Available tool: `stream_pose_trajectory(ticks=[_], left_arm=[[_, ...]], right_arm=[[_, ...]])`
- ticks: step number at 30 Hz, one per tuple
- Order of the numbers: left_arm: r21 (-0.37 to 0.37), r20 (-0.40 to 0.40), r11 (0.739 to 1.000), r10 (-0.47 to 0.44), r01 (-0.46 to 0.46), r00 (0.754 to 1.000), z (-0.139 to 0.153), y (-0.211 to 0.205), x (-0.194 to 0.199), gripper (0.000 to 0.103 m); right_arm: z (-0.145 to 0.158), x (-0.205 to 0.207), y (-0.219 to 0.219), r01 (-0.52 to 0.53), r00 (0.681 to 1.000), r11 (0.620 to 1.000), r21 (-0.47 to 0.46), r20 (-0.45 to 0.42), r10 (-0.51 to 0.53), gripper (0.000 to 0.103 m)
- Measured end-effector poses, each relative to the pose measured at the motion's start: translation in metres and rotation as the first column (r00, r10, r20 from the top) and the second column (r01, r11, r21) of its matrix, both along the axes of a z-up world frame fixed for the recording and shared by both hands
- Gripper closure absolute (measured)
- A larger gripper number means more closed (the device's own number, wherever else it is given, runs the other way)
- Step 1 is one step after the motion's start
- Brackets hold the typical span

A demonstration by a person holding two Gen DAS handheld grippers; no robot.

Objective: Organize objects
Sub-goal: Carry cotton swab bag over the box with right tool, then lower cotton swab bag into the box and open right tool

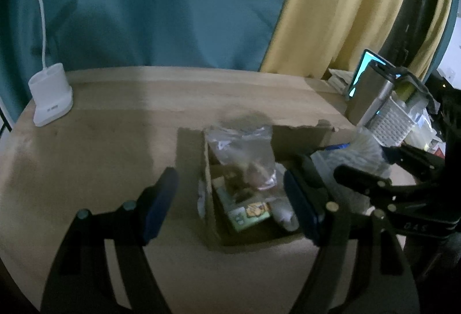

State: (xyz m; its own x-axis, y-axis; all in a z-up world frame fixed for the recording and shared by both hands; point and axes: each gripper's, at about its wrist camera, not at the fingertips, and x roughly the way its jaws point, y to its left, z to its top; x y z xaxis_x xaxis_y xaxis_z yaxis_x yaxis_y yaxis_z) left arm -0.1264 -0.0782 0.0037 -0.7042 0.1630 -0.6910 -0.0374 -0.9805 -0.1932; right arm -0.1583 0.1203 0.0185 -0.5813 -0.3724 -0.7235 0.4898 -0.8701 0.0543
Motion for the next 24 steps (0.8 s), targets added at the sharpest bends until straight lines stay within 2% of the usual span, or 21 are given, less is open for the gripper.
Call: stream_pose_trajectory(ticks=[14,24], left_arm=[[0.011,0.04,1.0,0.001,-0.001,0.999,-0.016,-0.009,-0.026,0.026],[0.014,0.06,1.0,0.005,-0.006,0.998,-0.026,-0.013,-0.036,0.026]], right_arm=[[-0.013,-0.027,-0.015,-0.01,1.0,1.0,0.014,0.026,0.01,0.031],[-0.039,-0.046,-0.022,-0.027,0.996,0.999,0.036,0.086,0.024,0.031]])
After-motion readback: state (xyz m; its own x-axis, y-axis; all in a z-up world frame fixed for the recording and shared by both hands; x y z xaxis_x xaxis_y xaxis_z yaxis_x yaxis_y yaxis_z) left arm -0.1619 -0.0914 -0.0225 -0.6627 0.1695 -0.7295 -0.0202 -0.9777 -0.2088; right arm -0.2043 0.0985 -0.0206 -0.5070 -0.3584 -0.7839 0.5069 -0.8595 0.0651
